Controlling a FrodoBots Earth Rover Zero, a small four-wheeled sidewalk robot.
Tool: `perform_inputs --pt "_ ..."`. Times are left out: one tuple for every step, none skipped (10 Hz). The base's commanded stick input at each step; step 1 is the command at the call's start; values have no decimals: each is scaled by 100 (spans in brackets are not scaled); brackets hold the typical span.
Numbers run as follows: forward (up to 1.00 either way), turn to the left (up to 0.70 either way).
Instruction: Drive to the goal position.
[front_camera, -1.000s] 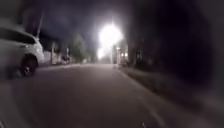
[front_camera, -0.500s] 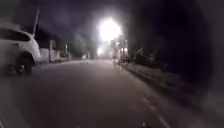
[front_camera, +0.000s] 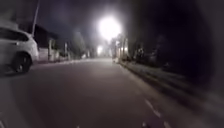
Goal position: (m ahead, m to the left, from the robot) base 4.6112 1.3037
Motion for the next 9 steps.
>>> perform_inputs --pt "50 0" --pt "50 0" --pt "50 0" --pt "50 0" --pt "50 0" --pt "50 0" --pt "50 0" --pt "50 0" --pt "50 0"
